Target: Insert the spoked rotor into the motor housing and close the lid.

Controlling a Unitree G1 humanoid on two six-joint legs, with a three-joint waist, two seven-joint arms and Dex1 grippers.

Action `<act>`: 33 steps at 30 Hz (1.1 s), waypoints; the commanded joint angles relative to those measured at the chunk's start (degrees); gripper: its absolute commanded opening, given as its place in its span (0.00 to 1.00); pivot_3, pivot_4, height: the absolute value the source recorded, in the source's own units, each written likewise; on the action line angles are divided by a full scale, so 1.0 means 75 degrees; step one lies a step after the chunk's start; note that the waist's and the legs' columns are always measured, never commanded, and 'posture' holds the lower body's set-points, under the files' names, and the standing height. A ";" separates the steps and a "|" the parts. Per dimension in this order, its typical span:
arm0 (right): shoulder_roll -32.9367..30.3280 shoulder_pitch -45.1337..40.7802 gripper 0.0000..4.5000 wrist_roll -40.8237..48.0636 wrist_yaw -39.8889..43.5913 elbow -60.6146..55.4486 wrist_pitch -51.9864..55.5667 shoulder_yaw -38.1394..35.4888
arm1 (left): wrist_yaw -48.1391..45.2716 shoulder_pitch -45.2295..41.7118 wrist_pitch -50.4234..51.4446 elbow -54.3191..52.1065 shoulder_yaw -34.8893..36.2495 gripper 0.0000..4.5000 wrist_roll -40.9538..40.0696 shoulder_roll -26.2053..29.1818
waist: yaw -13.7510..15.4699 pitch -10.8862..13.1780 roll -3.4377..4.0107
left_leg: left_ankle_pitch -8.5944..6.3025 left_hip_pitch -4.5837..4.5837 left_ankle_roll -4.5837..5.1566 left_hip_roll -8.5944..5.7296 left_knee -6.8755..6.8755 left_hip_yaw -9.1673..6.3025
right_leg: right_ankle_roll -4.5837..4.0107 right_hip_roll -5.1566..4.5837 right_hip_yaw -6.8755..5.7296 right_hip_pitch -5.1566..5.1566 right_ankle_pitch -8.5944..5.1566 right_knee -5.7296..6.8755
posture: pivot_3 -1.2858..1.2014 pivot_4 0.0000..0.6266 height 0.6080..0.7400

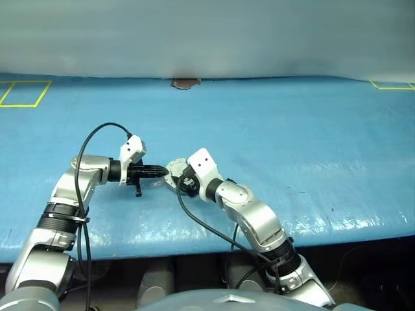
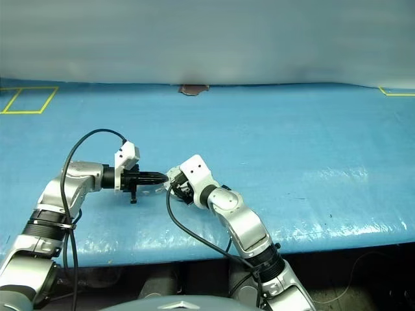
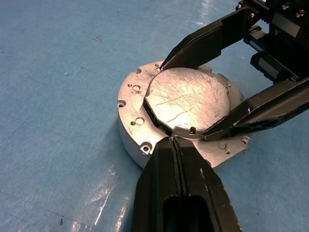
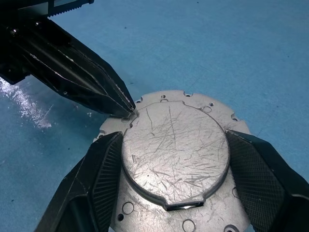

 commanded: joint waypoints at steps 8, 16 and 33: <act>-0.0071 0.0252 0.67 -0.0023 -0.0037 0.0277 0.0299 -0.0050 | -0.0065 0.0175 -0.0082 -0.0126 -0.0225 0.00 0.0220 -0.0026 | 0.0002 -0.0010 -0.0002 | 0.0000 0.0001 0.0000 0.0000 0.0000 0.0000 | -0.0001 -0.0001 -0.0001 0.0002 -0.0001 -0.0001 | 0.52 0.24 1.00; -0.0168 0.0324 0.97 0.0032 0.0106 0.0090 0.0286 -0.0044 | -0.0092 0.0150 -0.0113 -0.0135 -0.0373 0.00 0.0278 -0.0106 | 0.0033 -0.0034 -0.0010 | 0.0000 0.0002 0.0000 0.0000 -0.0001 0.0000 | -0.0001 -0.0003 -0.0001 0.0004 -0.0002 -0.0006 | 0.52 0.24 1.00; 0.1131 0.0993 0.99 0.1967 -0.0314 -0.2563 0.1134 -0.2468 | -0.0072 0.0108 -0.0156 -0.0071 -0.0342 0.00 0.0266 -0.0122 | 0.0096 -0.0032 -0.0007 | 0.0000 -0.0016 -0.0001 0.0000 -0.0009 -0.0004 | -0.0002 -0.0005 -0.0004 -0.0012 -0.0003 -0.0010 | 0.52 0.24 1.00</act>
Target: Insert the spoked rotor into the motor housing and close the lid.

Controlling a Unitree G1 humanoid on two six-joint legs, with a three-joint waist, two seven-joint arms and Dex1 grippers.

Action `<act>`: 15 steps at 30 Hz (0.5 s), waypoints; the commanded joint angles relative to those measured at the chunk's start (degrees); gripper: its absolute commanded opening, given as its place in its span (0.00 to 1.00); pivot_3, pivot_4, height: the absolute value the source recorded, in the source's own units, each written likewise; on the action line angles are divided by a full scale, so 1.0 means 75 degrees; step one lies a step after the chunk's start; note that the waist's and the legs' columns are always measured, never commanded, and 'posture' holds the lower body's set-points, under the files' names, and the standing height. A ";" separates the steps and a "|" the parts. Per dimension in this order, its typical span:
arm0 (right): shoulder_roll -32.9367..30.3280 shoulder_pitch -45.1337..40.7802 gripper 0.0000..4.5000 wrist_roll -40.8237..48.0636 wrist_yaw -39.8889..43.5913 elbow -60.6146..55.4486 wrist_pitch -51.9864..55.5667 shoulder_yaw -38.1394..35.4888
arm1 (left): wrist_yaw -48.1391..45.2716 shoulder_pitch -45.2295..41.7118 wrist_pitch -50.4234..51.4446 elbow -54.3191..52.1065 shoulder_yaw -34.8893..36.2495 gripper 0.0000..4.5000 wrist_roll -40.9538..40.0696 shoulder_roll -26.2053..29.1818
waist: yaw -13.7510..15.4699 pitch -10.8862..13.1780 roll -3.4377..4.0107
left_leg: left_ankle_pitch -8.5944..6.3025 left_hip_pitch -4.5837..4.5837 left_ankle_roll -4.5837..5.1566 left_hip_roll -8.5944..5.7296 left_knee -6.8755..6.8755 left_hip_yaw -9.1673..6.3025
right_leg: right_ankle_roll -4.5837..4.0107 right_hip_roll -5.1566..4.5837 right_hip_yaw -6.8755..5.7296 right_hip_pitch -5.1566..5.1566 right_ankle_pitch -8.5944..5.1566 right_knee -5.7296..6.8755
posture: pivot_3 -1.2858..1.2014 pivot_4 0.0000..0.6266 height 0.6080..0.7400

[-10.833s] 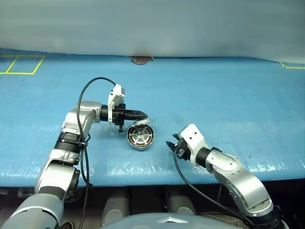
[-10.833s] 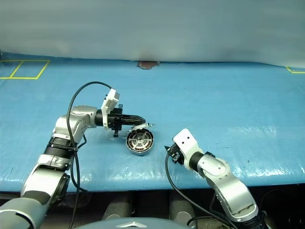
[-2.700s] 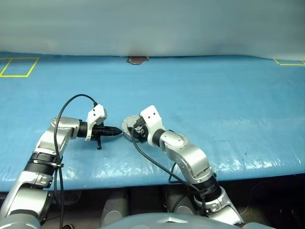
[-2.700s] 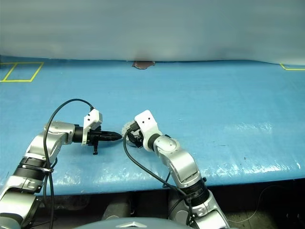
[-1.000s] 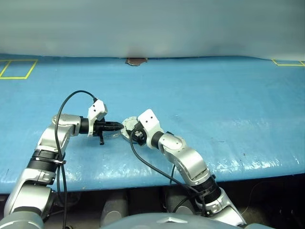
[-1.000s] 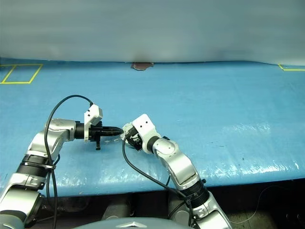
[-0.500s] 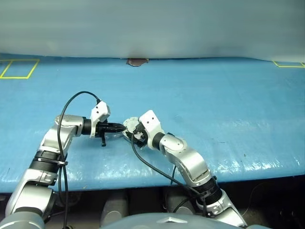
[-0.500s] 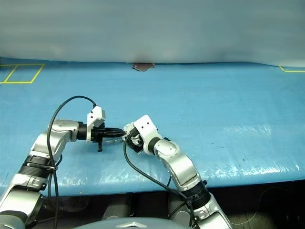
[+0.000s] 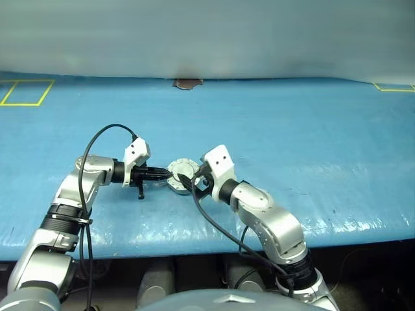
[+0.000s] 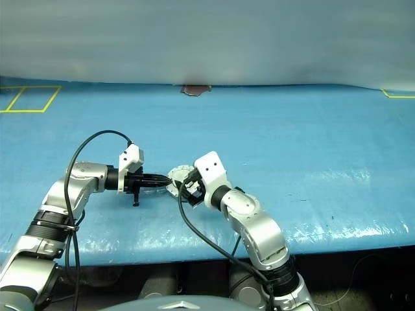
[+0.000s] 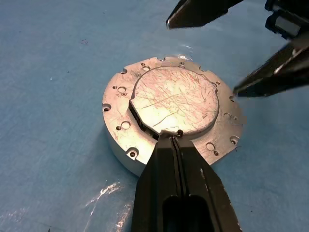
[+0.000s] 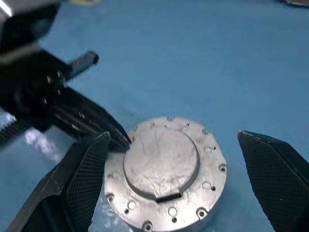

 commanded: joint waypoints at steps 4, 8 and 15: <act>0.1382 0.0340 0.99 0.2258 -0.1012 0.0019 0.0661 -0.2708 | 0.0048 0.0045 -0.0002 0.0090 -0.0154 0.00 0.0133 -0.0053 | 0.0063 0.0002 0.0001 | -0.0001 -0.0005 -0.0001 -0.0005 -0.0002 0.0008 | 0.0002 -0.0013 0.0002 0.0002 0.0001 -0.0014 | 0.52 0.24 1.00; 0.1934 0.0516 0.99 0.4533 -0.1576 0.0690 0.1160 -0.4055 | 0.0053 0.0032 -0.0015 0.0110 -0.0155 0.00 0.0134 -0.0072 | 0.0071 0.0005 0.0008 | -0.0001 0.0002 -0.0001 0.0001 -0.0019 0.0009 | -0.0004 -0.0006 0.0002 -0.0003 -0.0002 -0.0010 | 0.52 0.24 1.00; 0.1658 0.0625 0.99 0.7187 -0.2577 0.1285 0.1285 -0.4051 | 0.0089 0.0043 -0.0015 0.0114 -0.0104 0.00 0.0139 -0.0059 | 0.0052 0.0020 0.0037 | 0.0000 0.0005 0.0000 0.0008 -0.0024 0.0011 | -0.0010 0.0000 0.0004 -0.0002 -0.0006 -0.0008 | 0.52 0.24 1.00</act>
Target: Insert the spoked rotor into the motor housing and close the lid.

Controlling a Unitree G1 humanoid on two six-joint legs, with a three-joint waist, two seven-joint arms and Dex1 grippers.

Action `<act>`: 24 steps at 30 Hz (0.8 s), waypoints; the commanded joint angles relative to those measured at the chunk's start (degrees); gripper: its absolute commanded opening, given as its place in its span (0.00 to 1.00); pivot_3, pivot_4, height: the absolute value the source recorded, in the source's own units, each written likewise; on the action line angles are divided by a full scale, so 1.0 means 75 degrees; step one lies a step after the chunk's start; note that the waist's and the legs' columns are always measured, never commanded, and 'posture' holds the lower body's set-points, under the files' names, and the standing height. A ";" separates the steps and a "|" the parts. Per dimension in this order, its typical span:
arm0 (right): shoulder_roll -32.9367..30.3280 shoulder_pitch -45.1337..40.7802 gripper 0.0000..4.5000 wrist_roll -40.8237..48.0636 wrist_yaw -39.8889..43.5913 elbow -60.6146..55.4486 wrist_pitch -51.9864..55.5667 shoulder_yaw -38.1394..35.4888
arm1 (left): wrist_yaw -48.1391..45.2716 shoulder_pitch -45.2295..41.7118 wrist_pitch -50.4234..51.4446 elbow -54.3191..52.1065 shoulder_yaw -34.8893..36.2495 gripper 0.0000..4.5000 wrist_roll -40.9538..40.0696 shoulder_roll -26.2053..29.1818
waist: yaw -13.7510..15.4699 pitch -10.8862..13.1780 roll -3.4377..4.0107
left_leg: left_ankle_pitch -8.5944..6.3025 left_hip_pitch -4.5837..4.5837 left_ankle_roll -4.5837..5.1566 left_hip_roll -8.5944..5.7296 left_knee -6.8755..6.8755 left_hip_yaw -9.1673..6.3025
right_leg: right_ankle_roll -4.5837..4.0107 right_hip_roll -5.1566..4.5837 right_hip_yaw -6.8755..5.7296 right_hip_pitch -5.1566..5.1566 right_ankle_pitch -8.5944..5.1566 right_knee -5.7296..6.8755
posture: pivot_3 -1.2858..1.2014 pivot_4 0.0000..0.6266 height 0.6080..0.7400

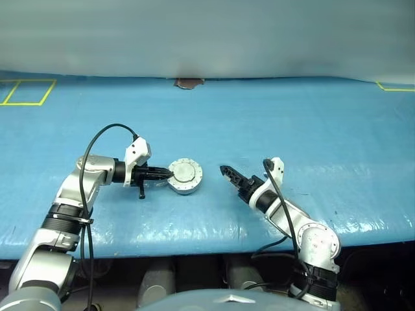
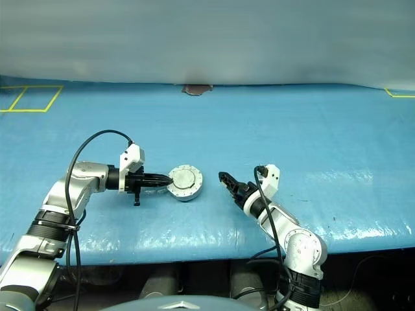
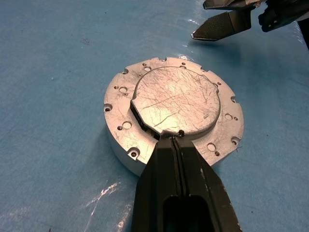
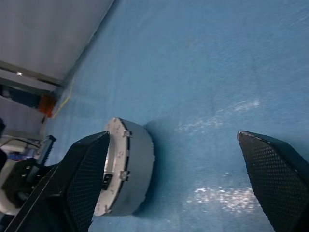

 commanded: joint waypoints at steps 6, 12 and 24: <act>0.0985 -0.0297 0.99 0.1688 -0.0867 0.0777 -0.0365 0.0685 | 0.0106 0.0081 0.0050 0.0072 -0.0058 0.00 0.0115 0.0005 | -0.0004 0.0000 0.0000 | 0.0000 -0.0005 0.0000 -0.0003 -0.0002 0.0003 | 0.0001 -0.0003 0.0002 -0.0002 0.0000 -0.0007 | 0.52 0.24 1.00; 0.0811 -0.0245 0.99 0.1961 -0.0982 0.1152 -0.0453 0.1084 | 0.0112 0.0116 0.0070 0.0044 -0.0029 0.00 0.0114 0.0038 | -0.0022 0.0001 0.0001 | 0.0000 -0.0005 0.0000 -0.0001 -0.0003 0.0003 | 0.0001 -0.0001 0.0002 -0.0004 0.0000 -0.0007 | 0.52 0.24 1.00; 0.0654 -0.0494 0.99 0.1978 -0.0411 0.2166 -0.0767 0.1550 | 0.0112 0.0079 0.0066 0.0040 -0.0023 0.00 0.0129 0.0055 | -0.0050 -0.0001 -0.0002 | 0.0000 0.0000 0.0000 0.0005 -0.0003 0.0001 | 0.0000 0.0005 0.0001 0.0000 0.0000 -0.0006 | 0.52 0.24 1.00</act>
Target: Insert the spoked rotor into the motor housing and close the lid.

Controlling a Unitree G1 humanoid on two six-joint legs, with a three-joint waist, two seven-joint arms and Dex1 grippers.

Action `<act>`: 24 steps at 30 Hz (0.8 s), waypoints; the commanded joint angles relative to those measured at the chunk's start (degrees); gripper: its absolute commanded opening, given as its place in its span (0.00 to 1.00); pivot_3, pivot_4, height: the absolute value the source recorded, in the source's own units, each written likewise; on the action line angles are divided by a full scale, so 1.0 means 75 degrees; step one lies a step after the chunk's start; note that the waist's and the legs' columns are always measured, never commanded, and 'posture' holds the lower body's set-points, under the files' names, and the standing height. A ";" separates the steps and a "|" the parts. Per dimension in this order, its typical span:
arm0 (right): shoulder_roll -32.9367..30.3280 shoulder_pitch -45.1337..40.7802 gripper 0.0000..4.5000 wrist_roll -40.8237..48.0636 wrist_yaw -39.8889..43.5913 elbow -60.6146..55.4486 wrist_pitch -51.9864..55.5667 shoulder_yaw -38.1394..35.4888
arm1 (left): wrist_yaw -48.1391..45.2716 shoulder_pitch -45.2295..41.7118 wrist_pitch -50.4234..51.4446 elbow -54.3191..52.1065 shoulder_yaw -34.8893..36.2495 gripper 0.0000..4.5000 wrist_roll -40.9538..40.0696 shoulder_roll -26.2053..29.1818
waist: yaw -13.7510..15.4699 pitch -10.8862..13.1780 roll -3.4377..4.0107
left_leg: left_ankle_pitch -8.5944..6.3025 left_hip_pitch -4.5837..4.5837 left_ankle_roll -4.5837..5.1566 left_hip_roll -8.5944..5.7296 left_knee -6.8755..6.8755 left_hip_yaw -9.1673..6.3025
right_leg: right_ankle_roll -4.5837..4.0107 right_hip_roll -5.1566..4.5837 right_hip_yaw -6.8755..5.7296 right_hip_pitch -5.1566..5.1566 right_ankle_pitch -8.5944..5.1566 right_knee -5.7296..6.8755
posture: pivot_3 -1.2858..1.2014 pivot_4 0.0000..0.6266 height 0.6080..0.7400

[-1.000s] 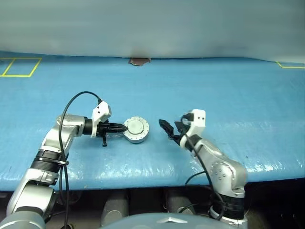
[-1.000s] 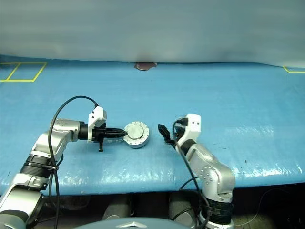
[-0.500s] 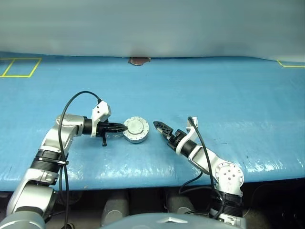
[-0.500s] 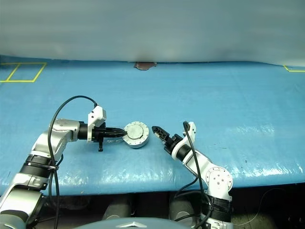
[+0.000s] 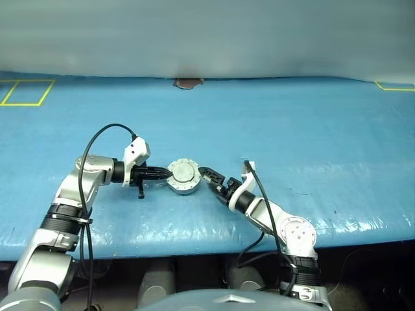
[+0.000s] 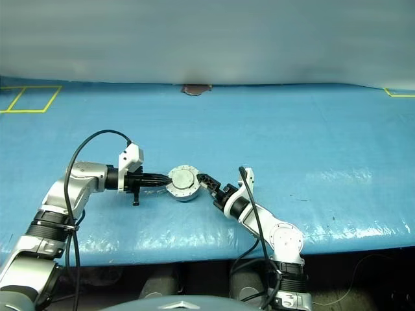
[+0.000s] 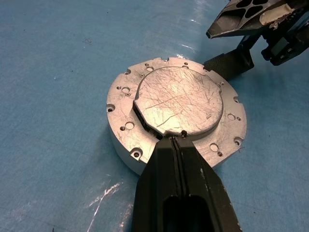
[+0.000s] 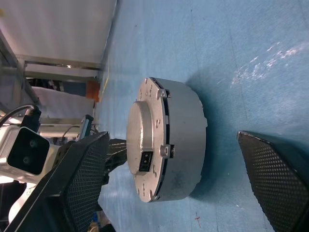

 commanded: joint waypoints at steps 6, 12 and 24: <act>0.0707 -0.0250 0.99 -0.0032 0.0479 0.0748 -0.0110 0.0504 | 0.0091 0.0056 0.0025 0.0053 -0.0072 0.00 0.0126 0.0031 | -0.0023 -0.0001 -0.0002 | 0.0000 0.0001 0.0000 0.0001 0.0000 -0.0001 | 0.0000 0.0000 0.0000 0.0001 0.0000 0.0000 | 0.52 0.24 1.00; 0.0651 -0.0290 0.85 -0.0032 0.0729 0.0987 -0.0185 0.0548 | 0.0094 0.0041 -0.0003 0.0060 -0.0073 0.00 0.0140 0.0032 | -0.0038 -0.0003 -0.0002 | 0.0000 0.0005 0.0000 0.0003 0.0000 -0.0001 | -0.0001 0.0002 0.0000 0.0004 0.0000 0.0000 | 0.52 0.24 1.00; 0.0603 -0.0308 0.34 -0.0078 0.0954 0.0984 -0.0381 0.0544 | 0.0094 0.0025 -0.0026 0.0075 -0.0070 0.00 0.0158 0.0039 | -0.0042 -0.0002 0.0000 | 0.0000 -0.0002 0.0000 0.0001 -0.0004 0.0000 | -0.0001 0.0001 0.0001 -0.0003 0.0000 -0.0002 | 0.52 0.24 1.00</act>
